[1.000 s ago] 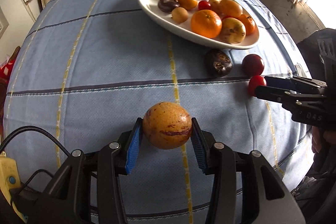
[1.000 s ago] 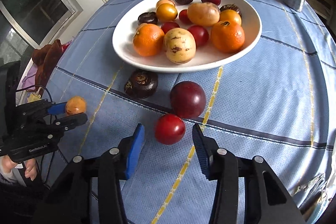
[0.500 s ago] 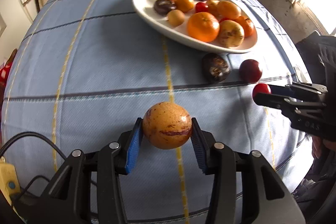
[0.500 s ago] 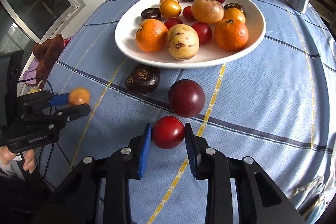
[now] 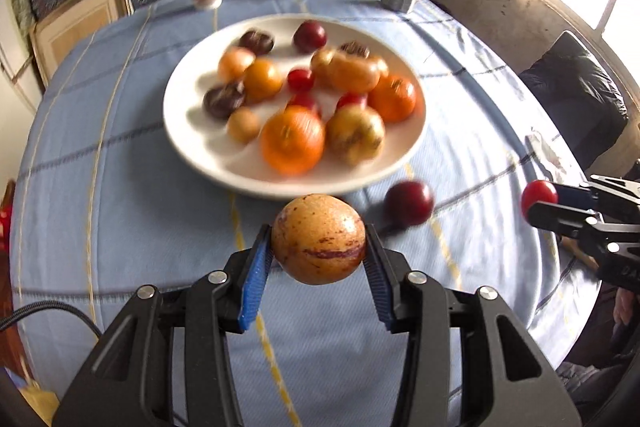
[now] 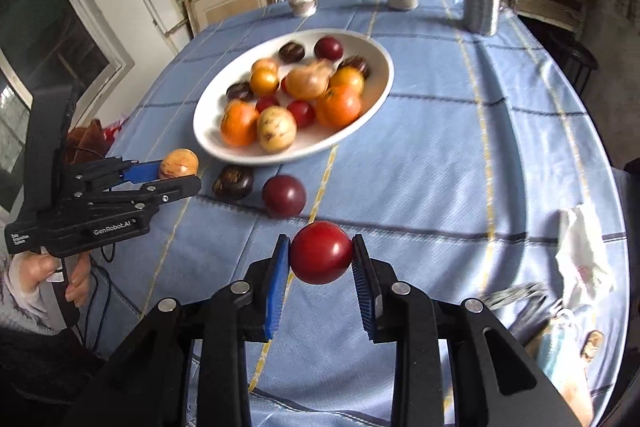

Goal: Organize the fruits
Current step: 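Carry the speckled fruit and tomato onto the white plate and open both tools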

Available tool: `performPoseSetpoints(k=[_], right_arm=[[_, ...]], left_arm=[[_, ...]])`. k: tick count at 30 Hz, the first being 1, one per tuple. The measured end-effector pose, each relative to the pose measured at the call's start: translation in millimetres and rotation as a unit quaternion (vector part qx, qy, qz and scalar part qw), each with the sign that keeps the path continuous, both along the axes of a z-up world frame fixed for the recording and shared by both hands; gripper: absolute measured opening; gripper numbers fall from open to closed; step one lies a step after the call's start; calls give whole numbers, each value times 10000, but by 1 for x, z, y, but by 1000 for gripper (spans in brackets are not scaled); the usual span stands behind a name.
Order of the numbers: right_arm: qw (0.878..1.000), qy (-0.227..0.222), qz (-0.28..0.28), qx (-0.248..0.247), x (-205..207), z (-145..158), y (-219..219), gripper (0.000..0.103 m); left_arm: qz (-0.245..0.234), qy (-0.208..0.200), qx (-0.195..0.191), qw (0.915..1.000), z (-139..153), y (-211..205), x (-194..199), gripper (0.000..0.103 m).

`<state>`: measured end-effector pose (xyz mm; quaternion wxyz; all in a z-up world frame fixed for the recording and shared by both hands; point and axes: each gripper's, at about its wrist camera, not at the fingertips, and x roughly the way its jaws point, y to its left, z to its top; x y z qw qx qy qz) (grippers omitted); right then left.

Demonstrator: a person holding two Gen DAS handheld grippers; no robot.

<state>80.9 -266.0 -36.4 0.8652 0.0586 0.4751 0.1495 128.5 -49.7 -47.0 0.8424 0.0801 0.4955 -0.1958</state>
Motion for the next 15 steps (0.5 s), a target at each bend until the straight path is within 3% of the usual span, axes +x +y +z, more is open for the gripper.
performPoseSetpoints(k=[9,15], right_arm=[[9983,-577,90,36,50,41,-9,31],[9958,-821,417,9,93,52,8,31]], left_arm=[[63,-411,89,9991,32,-18,40,44],[323,-448,98,9984,37,-16,68,44]])
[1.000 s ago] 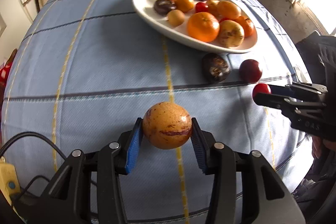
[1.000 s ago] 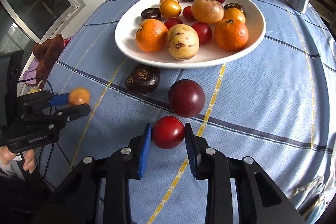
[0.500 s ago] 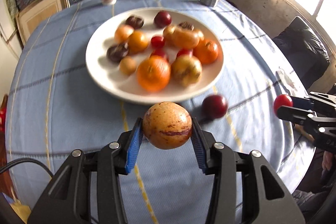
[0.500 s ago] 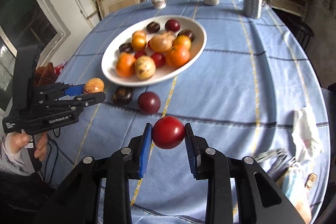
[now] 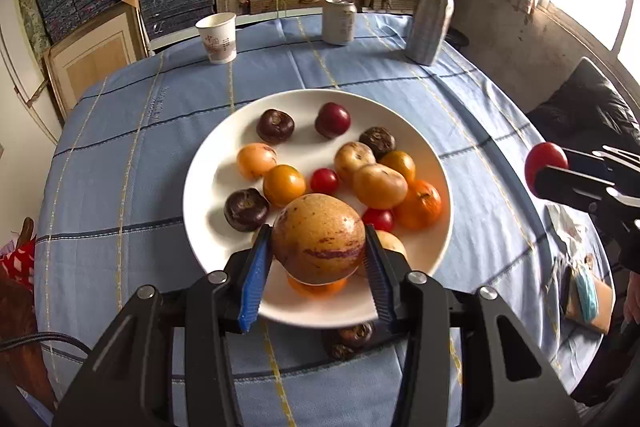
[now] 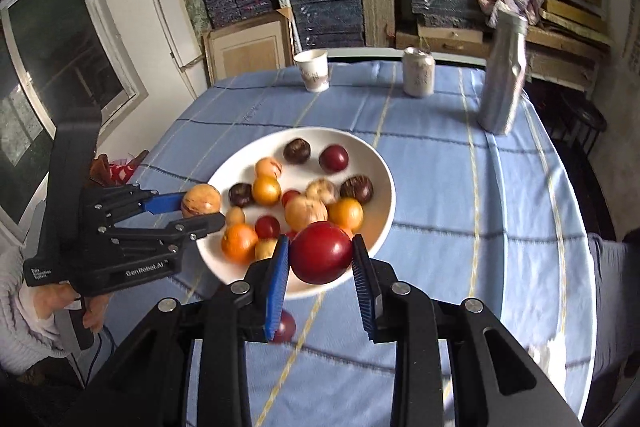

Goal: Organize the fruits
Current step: 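Carry the speckled fruit and tomato onto the white plate and open both tools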

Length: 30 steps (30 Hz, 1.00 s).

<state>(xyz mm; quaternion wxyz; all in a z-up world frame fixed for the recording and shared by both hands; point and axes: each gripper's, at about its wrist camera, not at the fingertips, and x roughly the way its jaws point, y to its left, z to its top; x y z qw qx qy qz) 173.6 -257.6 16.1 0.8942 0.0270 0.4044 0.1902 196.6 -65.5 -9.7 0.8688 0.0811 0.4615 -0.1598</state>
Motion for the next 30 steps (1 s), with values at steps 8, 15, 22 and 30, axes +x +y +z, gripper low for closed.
performPoseSetpoints(k=[8,15,22,30], right_arm=[[9994,49,355,-24,44,-17,31,31],[9977,215,634,-76,69,-43,57,31],[9956,20,891,-304,87,-62,83,31],[9951,69,946,-263,92,-81,91,32]], left_arm=[[290,147,-18,9995,-11,9,34,44],[331,312,-19,9990,-27,10,66,44],[426,465,-206,9978,-35,13,115,44],[-150,639,-185,9977,-50,-25,148,44]])
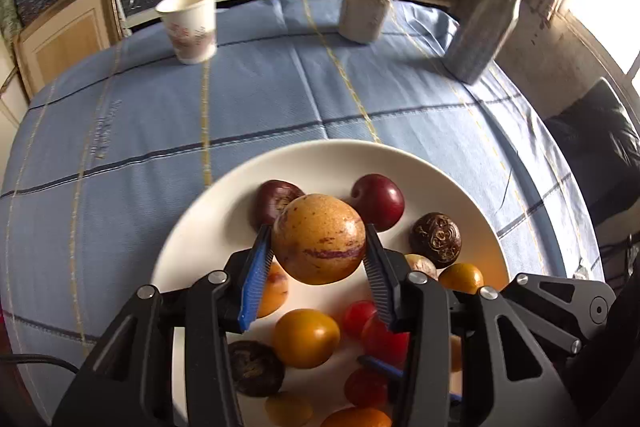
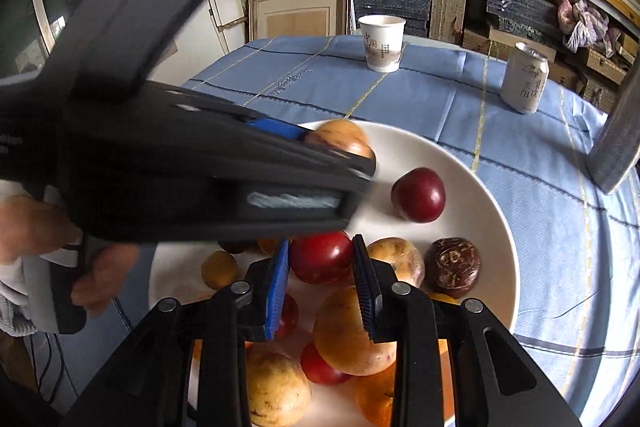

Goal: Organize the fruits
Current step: 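Carry the speckled fruit and tomato onto the white plate and open both tools, then grasp a dark brown fruit with the left tool while the right tool grasps a dark red plum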

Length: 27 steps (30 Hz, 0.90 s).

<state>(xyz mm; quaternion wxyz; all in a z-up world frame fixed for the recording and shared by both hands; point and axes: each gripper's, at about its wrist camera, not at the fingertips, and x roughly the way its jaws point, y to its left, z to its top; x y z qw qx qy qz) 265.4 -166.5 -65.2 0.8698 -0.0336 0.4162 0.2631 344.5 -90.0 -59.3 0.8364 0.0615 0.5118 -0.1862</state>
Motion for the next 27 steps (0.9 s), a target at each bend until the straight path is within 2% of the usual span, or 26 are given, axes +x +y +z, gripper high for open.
performPoseSetpoints(k=[2,4,5,8,11,18,21,27], right_arm=[[10000,-14,2,52,0,-1,-1,33],[10000,-61,-23,75,-1,0,-3,47],[9999,-83,-47,94,-2,0,-5,48],[9999,-9,-64,119,-2,-2,-6,50],[9998,12,-109,144,-5,0,-9,52],[9990,-178,-354,192,-20,25,-27,54],[9977,-294,-553,263,-34,41,-40,59],[9942,-404,-921,370,-71,62,-63,68]], left_arm=[[-71,75,32,9999,-8,-5,2,44],[-99,163,33,9998,-15,-7,2,44],[-102,202,19,9997,-17,-7,2,45],[-127,198,-38,9997,-18,-7,1,54],[-133,80,19,9999,-12,-9,-1,70],[71,-205,-110,9997,19,4,-13,70],[185,-330,-115,9992,33,16,-26,75],[347,-419,-74,9985,46,42,-72,77]])
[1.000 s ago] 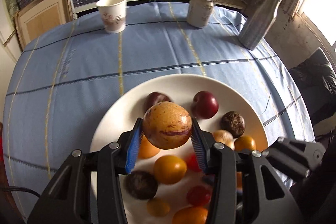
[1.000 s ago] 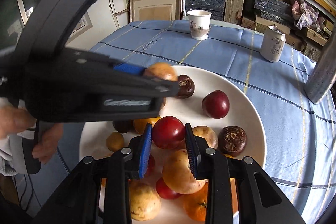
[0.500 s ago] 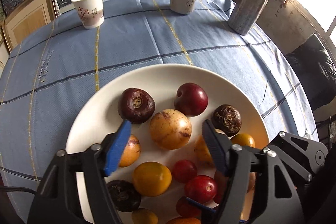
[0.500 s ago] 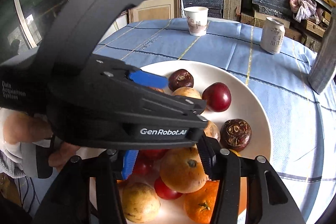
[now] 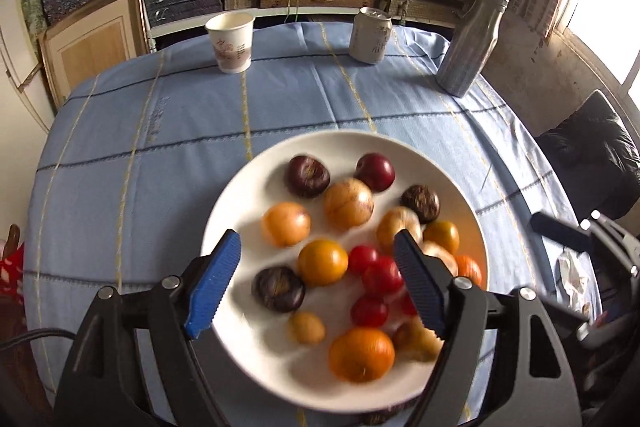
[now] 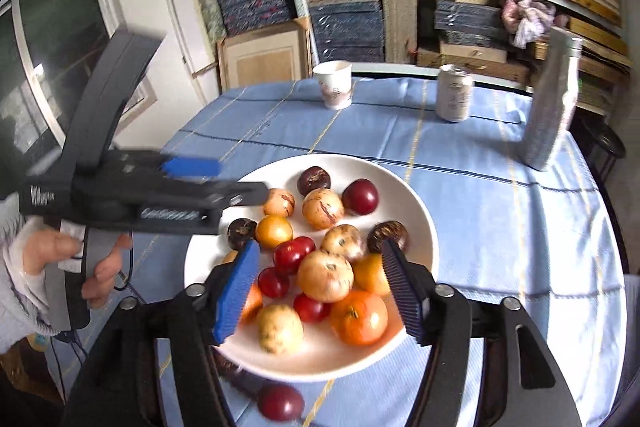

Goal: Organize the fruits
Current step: 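Grasp a dark brown fruit with the left tool while the right tool grasps a dark red plum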

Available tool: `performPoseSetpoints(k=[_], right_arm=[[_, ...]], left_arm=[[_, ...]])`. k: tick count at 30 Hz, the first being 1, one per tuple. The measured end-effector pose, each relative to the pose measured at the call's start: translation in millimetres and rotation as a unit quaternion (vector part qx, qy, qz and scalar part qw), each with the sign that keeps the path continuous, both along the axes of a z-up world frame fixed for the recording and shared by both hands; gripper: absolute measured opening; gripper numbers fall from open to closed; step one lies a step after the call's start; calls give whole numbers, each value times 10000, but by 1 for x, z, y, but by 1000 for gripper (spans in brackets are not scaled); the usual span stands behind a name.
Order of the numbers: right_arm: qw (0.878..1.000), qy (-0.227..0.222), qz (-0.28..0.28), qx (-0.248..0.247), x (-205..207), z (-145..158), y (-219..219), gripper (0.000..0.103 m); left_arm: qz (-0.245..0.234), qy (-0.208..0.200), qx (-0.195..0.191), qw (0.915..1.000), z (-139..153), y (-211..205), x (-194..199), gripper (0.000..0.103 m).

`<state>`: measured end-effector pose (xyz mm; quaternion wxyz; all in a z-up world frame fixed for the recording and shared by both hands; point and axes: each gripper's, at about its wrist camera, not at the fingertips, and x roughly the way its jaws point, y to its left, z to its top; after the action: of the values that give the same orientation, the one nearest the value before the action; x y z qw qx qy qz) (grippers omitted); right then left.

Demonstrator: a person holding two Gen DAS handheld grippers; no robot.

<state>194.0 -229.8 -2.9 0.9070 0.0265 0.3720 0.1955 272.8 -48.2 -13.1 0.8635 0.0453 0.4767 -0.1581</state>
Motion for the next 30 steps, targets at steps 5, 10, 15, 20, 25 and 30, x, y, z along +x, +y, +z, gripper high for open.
performPoseSetpoints(k=[5,10,15,20,25,30], right_arm=[[9996,205,-165,-31,-33,-7,-12,69],[9972,631,-391,13,-65,-29,-22,69],[9927,1061,-564,112,-97,-46,-27,70],[9881,1291,-802,225,-116,-54,-38,77],[9865,1276,-1004,198,-129,-51,-51,77],[9823,1343,-1292,201,-138,-53,-68,78]], left_arm=[[145,248,31,9996,-15,22,-43,80],[134,532,85,9985,-37,34,-85,80],[12,645,200,9977,-59,26,-115,80],[-225,652,276,9972,-70,11,-129,80],[-346,687,203,9968,-78,-2,-125,80],[-391,676,227,9967,-85,-13,-117,80]])
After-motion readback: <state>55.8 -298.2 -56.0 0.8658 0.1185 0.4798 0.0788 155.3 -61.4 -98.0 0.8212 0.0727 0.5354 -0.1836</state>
